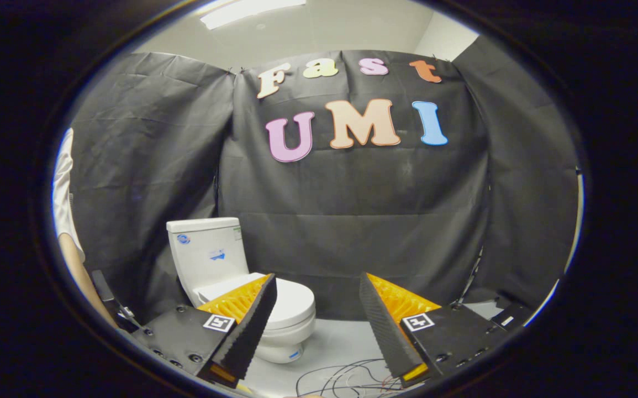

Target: Open the toilet lid.

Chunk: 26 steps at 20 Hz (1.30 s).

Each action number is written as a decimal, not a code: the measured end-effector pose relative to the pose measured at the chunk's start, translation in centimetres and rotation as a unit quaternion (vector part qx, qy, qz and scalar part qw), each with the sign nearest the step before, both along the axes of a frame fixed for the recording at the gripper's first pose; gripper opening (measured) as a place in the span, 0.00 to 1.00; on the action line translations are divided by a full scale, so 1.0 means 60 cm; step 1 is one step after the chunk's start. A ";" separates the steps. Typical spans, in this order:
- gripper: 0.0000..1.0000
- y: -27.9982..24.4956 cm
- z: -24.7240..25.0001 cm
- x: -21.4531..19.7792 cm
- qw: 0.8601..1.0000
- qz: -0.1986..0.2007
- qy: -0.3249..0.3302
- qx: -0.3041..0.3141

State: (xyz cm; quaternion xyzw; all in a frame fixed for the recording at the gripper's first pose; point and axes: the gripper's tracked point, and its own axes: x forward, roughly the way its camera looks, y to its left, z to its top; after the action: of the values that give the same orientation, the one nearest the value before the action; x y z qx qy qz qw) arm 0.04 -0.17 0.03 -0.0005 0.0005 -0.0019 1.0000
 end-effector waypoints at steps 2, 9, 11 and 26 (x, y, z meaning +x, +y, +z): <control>0.94 0.000 0.001 0.000 1.000 0.000 -0.001 -0.001; 0.93 0.004 -0.004 0.047 1.000 0.001 0.004 0.000; 0.92 0.012 0.001 0.079 1.000 0.007 0.001 -0.004; 0.90 0.082 0.056 0.213 0.993 -0.084 -0.042 -0.066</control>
State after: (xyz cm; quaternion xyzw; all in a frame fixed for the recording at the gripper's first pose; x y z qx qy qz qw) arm 12.80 4.73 3.41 -0.0664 -0.0416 -0.0855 0.9933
